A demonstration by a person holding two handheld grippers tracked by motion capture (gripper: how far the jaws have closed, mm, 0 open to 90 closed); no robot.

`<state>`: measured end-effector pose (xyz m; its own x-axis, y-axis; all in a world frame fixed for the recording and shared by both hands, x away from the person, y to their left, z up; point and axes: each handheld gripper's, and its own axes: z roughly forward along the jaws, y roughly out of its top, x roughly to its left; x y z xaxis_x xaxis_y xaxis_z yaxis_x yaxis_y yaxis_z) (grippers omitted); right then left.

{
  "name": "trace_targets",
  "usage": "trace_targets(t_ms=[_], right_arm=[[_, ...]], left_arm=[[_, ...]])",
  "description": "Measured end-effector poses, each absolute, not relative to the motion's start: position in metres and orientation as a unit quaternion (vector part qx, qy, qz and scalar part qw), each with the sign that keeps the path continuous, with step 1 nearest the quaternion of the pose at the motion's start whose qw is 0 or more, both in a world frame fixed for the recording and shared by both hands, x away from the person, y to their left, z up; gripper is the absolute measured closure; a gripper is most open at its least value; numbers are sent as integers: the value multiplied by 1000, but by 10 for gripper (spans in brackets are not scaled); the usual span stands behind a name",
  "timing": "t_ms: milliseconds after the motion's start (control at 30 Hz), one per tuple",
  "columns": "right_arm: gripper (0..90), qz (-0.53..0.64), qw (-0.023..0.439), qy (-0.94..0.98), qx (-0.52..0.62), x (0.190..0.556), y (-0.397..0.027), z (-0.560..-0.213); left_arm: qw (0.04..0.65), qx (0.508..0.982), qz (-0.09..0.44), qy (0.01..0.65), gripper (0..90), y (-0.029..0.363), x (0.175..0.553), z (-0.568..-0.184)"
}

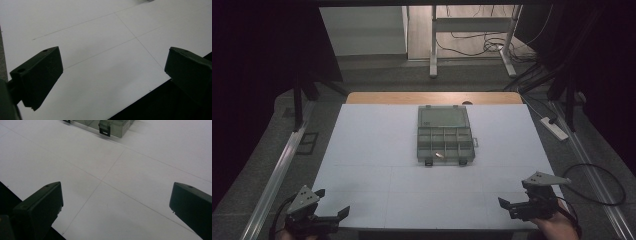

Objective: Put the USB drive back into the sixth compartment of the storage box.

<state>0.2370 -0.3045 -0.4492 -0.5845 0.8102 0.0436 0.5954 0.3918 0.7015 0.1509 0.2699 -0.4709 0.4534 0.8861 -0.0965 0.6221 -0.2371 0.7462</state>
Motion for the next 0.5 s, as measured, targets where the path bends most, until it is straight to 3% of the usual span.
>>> trace_targets(t_ms=[500], right_arm=[[0,342,163,813,443,228,-312,-447]], left_arm=[[372,767,177,492,17,269,151,-471]])
